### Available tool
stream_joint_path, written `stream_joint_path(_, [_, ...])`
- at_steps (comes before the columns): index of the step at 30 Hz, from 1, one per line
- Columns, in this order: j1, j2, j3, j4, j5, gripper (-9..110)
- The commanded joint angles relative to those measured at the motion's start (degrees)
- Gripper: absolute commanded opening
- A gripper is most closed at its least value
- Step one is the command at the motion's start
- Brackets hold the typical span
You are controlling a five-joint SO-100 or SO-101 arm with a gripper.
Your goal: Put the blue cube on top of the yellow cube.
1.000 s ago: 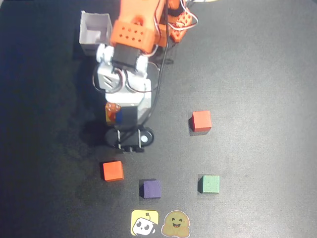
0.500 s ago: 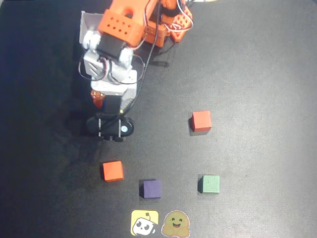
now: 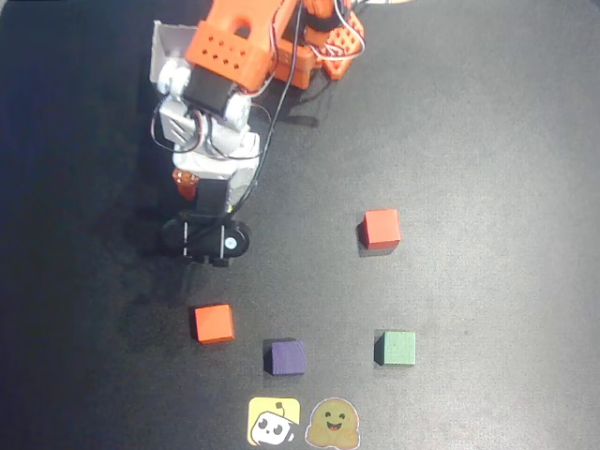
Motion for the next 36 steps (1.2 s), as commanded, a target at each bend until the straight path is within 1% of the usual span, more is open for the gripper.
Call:
stream_joint_path(1, [0.3, 2.8, -0.3, -0.6, 0.7, 1])
stream_joint_path(13, [-0.6, 3.8, -0.6, -1.8, 3.2, 1])
stream_joint_path(36, [-2.0, 0.4, 1.0, -5.7, 4.0, 1])
